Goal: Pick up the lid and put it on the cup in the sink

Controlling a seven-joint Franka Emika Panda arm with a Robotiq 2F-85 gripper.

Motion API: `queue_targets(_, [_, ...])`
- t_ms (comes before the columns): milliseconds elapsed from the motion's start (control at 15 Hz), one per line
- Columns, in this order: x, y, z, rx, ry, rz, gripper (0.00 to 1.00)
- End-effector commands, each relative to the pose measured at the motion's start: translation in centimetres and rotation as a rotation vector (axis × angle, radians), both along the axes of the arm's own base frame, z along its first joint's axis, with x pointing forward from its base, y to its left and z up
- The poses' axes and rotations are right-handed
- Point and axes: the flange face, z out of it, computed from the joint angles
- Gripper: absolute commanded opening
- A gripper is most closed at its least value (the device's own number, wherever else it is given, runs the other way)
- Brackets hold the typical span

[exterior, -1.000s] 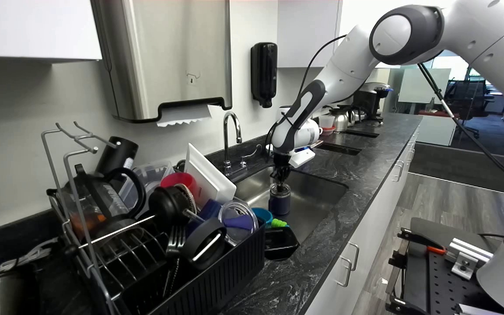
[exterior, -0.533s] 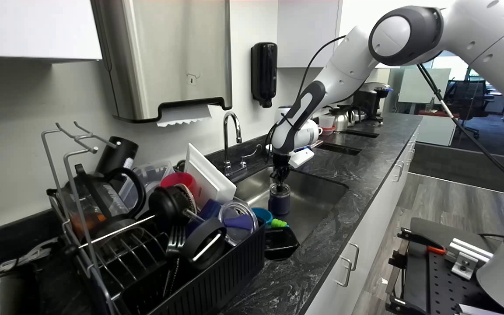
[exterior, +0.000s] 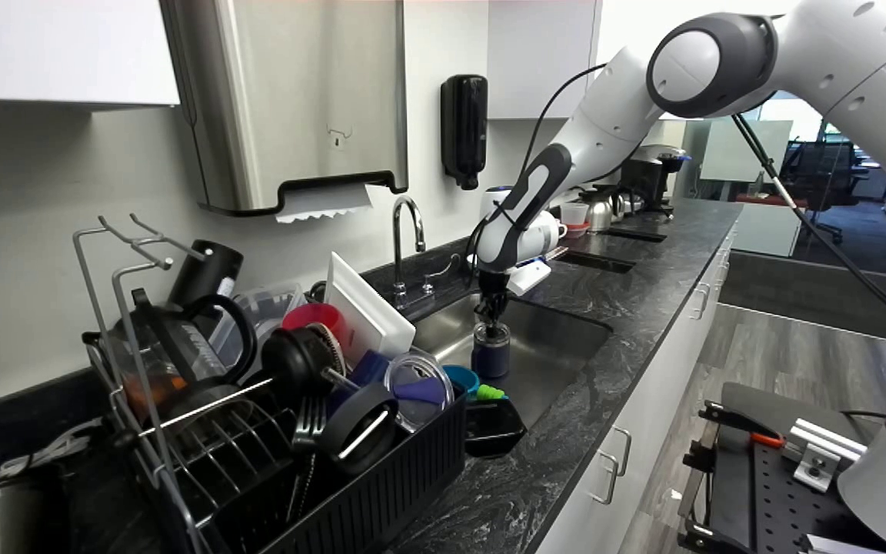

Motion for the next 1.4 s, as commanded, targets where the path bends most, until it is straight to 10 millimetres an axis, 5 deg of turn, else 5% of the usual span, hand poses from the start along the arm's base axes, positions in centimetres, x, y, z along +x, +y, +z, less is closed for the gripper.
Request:
queue_targets(0, [-0.2,-0.1,-2.8,-0.028,0.047,0.012,0.0])
queue_targets(600, [-0.4,-0.3,-3.1,-0.031,0.054,0.016,0.0])
queue_targets(1333, [-3.6,-2.5,2.5,-0.043,0.031,-0.069,0.0])
